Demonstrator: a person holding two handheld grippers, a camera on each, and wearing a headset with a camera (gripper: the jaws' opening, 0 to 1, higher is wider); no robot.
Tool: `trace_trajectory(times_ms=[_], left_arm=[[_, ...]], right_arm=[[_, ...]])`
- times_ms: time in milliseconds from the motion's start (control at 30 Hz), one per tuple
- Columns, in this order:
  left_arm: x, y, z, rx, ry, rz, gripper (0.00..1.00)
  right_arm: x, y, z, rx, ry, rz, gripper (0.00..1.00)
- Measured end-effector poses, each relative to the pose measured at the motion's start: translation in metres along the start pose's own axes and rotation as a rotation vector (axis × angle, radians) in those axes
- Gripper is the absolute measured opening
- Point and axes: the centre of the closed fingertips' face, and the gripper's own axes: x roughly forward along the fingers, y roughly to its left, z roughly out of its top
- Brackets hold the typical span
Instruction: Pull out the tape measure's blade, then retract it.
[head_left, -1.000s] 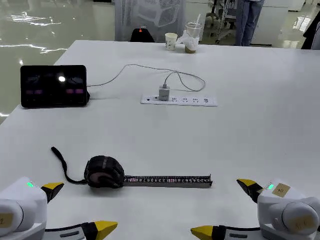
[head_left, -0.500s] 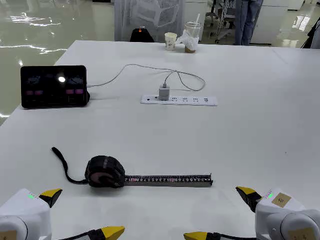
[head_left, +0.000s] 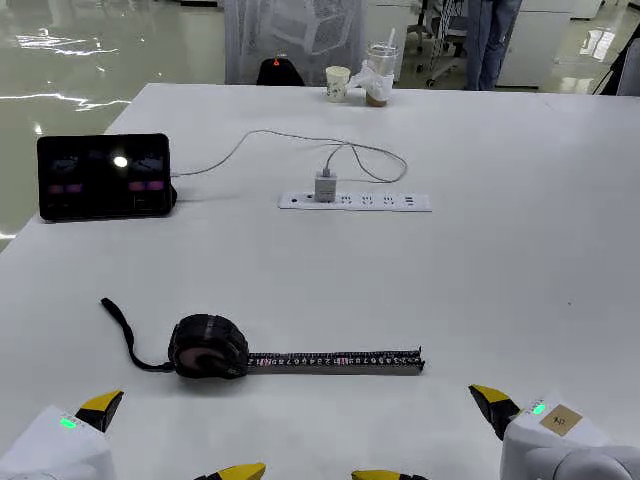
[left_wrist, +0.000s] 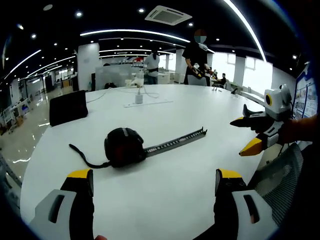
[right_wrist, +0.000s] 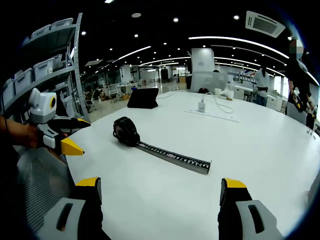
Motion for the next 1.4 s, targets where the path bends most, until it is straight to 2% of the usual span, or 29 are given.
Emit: trace_trajectory(times_ms=[167,233,300,533,933,1400], left_arm=[[-0.0024,-0.0040,0.0005,-0.026,-0.007,0.008,0.99],[-0.0030,-0.0060,0.0001,-0.032,-0.006,0.007,0.99],[-0.0035,-0.0066,0.0001,-0.036,-0.005,0.011,0.99],[-0.0050,-0.0036,0.0042,-0.049,-0.015,0.037,0.99],[-0.0067,-0.0009,0.0032,-0.060,-0.014,0.055,0.99],[-0.0045,-0.0012,0.0030,-0.062,-0.009,0.051,0.99]], right_arm=[[-0.0018,-0.0014,0.0039,-0.006,-0.009,-0.030,0.99],[-0.0027,-0.0013,0.0073,0.014,-0.023,-0.029,0.99],[-0.0024,-0.0010,0.0060,0.012,-0.014,-0.033,0.99],[-0.0024,0.0025,0.0044,0.020,-0.004,-0.041,0.99],[-0.0041,0.0019,0.0037,0.029,0.001,-0.055,0.99],[-0.0048,0.0034,0.0071,0.011,-0.018,-0.036,0.99]])
